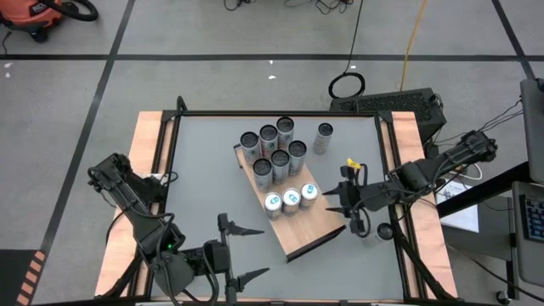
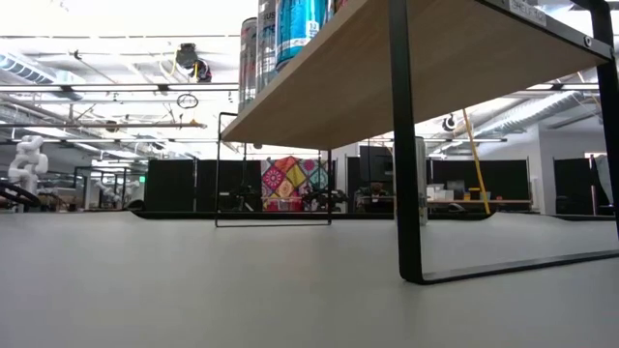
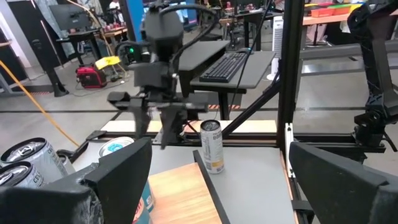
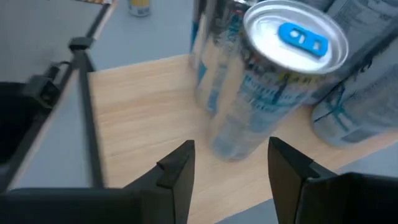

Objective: Place canned beverage on shelf
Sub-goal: Adjust the blue soda cans on the shelf

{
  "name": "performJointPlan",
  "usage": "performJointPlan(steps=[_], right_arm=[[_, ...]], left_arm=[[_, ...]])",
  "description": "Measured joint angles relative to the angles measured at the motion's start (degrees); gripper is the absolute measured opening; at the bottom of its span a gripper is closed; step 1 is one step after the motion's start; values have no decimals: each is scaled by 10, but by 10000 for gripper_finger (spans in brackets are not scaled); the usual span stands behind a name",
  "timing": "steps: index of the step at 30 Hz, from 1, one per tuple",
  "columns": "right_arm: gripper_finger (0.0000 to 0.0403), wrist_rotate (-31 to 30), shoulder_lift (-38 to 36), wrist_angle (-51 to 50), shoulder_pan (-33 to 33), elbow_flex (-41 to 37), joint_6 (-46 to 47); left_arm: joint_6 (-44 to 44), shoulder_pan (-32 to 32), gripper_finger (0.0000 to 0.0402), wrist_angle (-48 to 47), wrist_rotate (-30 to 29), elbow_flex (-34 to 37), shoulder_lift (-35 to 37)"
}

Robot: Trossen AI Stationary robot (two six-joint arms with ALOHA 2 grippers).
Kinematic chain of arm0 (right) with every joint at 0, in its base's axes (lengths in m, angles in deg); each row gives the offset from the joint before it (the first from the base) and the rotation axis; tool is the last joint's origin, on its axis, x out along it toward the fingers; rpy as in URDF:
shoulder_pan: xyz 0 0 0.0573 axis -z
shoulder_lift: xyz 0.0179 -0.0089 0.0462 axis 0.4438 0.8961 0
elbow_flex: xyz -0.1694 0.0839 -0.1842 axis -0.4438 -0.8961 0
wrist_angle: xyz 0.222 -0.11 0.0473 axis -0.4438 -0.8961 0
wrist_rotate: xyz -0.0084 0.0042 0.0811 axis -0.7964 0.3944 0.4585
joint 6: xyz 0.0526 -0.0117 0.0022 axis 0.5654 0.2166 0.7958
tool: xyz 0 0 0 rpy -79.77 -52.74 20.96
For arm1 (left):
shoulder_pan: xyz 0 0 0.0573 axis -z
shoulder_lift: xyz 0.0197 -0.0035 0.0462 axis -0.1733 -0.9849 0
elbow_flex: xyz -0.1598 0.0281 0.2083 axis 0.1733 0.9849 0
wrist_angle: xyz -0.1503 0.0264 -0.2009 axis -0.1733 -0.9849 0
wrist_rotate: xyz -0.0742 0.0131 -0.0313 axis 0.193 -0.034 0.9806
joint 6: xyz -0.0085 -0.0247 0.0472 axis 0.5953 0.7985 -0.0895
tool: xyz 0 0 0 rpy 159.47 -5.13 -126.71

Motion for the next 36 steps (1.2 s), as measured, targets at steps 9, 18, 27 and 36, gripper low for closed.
performJointPlan(steps=[9,18,27,36], right_arm=[[134,-70,15,-7,-125,0,99],[134,-168,93,105,-182,0,91],[134,-241,178,202,-169,0,10],[134,-211,194,220,-105,0,-19]], left_arm=[[6,-9,380,-8,0,0,-26],[30,-19,380,-3,-3,0,-44],[41,-25,380,1,-5,0,-44],[45,-25,380,2,-13,0,-44]])
